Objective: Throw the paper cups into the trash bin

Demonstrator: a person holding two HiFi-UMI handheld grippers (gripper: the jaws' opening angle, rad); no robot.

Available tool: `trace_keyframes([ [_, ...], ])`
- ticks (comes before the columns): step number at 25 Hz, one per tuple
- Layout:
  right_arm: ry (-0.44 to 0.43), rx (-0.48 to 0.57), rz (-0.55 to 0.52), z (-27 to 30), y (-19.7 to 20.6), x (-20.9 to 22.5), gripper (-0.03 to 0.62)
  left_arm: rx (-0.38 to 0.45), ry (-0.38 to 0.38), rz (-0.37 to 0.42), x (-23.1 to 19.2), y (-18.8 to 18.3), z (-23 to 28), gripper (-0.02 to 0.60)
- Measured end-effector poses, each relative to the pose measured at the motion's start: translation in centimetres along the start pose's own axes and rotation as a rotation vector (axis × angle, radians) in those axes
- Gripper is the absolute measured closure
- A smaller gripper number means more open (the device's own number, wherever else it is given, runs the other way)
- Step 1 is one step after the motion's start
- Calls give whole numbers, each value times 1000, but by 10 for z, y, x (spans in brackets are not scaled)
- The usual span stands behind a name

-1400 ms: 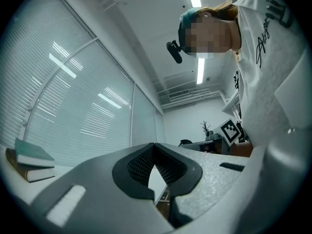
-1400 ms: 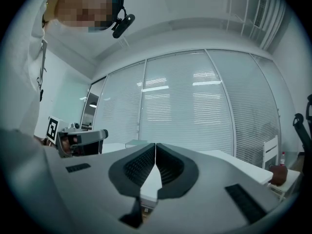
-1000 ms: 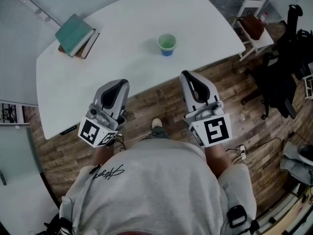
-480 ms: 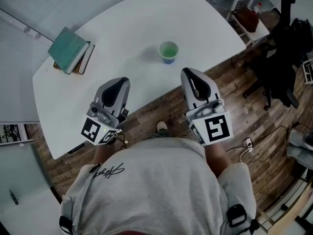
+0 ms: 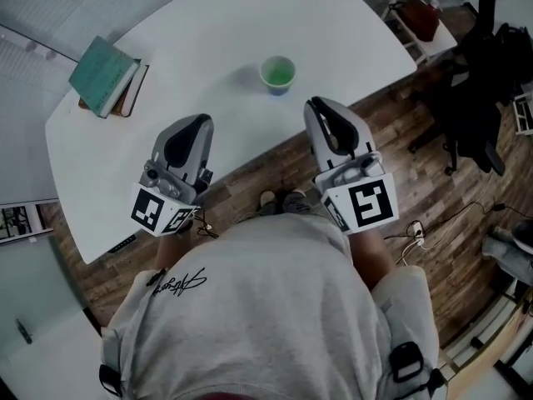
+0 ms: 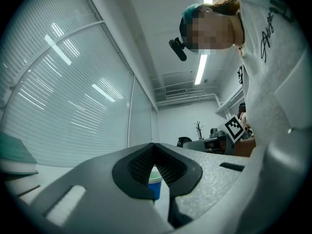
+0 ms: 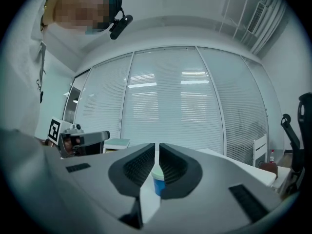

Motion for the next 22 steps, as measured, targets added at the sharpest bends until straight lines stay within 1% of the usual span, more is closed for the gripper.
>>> trace_keyframes([
  [7,-62,-49,26,9,14,5,575,-28,-54,5,2,2,-3,578],
  [9,-89,-60,37,10,18,5,543,-34,-67,4,3,3,-4,578],
  [10,-100,-72,42,10,21,4,537,-38,-73,4,4,3,-4,578],
  [14,-115,-138,61,10,36,5,499,-56,-94,2,6,7,-7,578],
  [18,-126,-130,42,15,41,8,464,-70,-113,-5,7,10,-13,578],
  [22,-122,-148,54,17,49,10,442,-87,-118,-12,11,13,-17,578],
])
Point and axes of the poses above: the fingertips, and each gripper's own axes: z forward along the fingers, x to its right, y out of its underside, the point moved 1 cm from there along -z, backward along the fingers, and after that the axes turned 13 degrees about z, right-handed, at the moved point
